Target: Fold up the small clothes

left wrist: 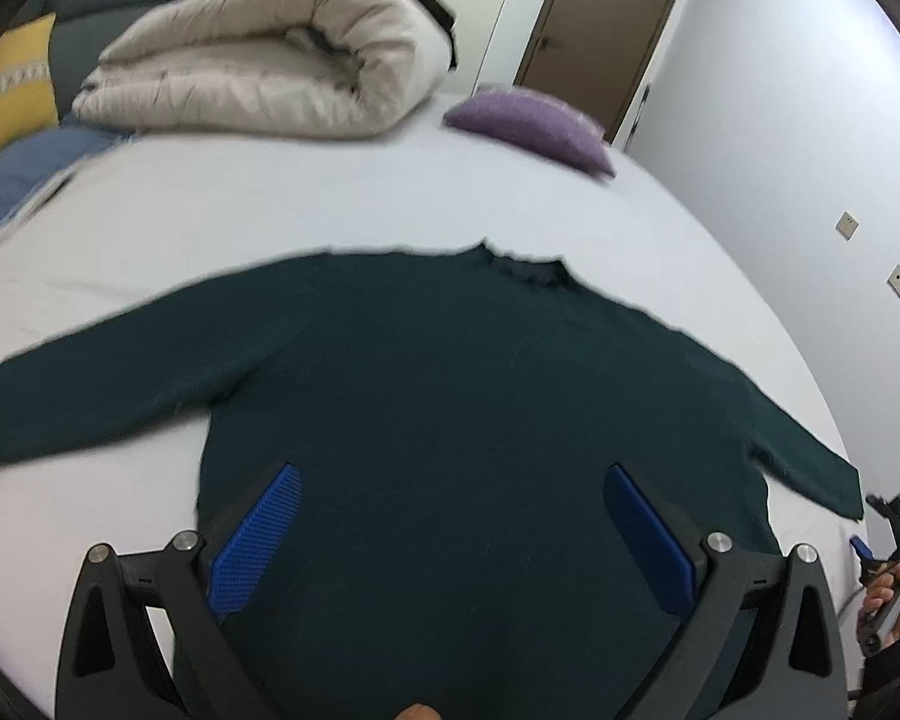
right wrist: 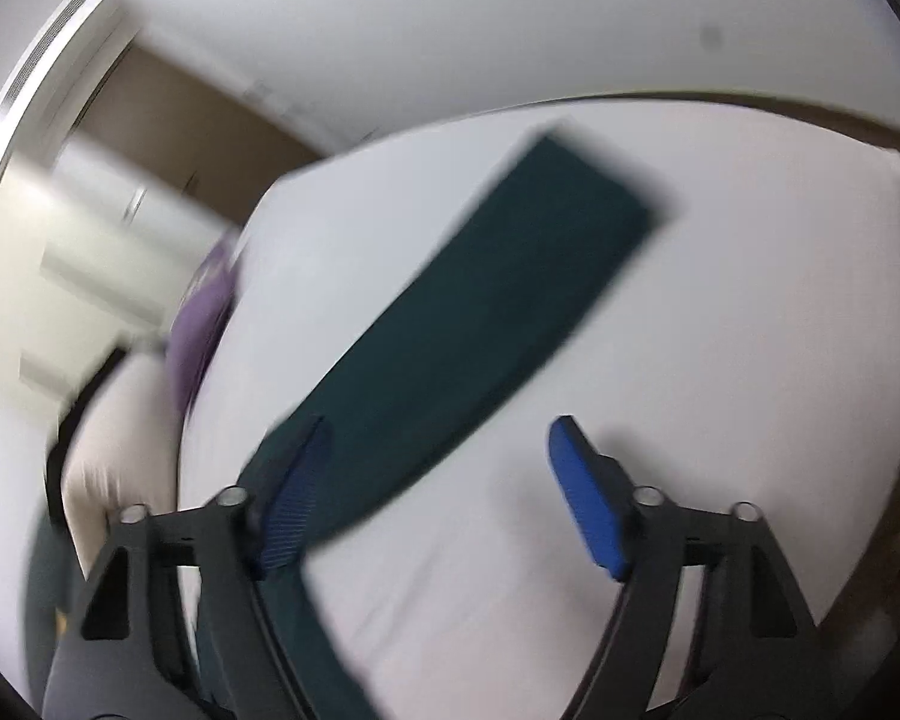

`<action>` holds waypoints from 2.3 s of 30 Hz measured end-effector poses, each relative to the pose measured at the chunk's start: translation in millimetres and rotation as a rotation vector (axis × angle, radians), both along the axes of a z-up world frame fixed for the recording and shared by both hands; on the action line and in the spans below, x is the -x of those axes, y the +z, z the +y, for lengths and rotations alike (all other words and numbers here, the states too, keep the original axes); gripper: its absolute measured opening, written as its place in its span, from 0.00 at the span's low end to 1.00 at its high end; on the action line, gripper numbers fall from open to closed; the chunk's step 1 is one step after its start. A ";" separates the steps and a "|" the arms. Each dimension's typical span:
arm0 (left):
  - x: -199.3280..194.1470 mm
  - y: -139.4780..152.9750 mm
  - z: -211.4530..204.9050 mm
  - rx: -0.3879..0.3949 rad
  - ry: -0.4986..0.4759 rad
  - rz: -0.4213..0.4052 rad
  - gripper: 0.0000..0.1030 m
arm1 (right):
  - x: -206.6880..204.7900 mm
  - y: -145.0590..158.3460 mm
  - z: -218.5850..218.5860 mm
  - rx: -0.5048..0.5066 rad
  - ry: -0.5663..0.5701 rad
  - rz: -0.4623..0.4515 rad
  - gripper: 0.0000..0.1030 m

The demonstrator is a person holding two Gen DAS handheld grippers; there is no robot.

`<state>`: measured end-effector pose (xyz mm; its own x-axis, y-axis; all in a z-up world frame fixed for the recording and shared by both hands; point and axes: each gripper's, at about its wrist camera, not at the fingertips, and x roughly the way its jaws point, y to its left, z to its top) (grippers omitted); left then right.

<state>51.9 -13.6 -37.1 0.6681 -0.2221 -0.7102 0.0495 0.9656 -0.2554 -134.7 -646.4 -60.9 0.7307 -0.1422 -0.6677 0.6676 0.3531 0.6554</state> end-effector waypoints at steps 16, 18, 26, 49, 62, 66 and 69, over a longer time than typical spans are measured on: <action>-57.6 -31.9 -12.1 0.262 -0.082 0.183 0.96 | -70.0 0.9 -54.7 0.090 0.078 -0.041 0.07; -59.6 -32.8 -5.4 0.335 -0.091 0.188 0.89 | -101.1 33.1 -23.6 0.171 0.166 -0.049 0.06; -74.5 -39.6 9.4 0.486 -0.079 0.208 0.86 | -243.0 83.0 202.9 0.363 0.711 -0.095 0.06; -136.9 -90.4 -84.2 0.405 -0.187 0.399 0.14 | -196.1 -17.8 280.6 -0.002 0.770 -0.133 0.56; -146.3 -11.6 -51.2 0.372 -0.203 0.160 0.08 | -183.7 -57.3 195.8 -0.405 0.556 -0.240 0.56; -145.7 -13.5 -20.3 0.365 -0.149 0.125 0.08 | -203.0 -64.4 185.7 -0.410 0.496 -0.226 0.55; -155.3 -32.8 -1.8 0.357 -0.115 0.157 0.08 | -210.7 -66.1 175.0 -0.409 0.436 -0.240 0.54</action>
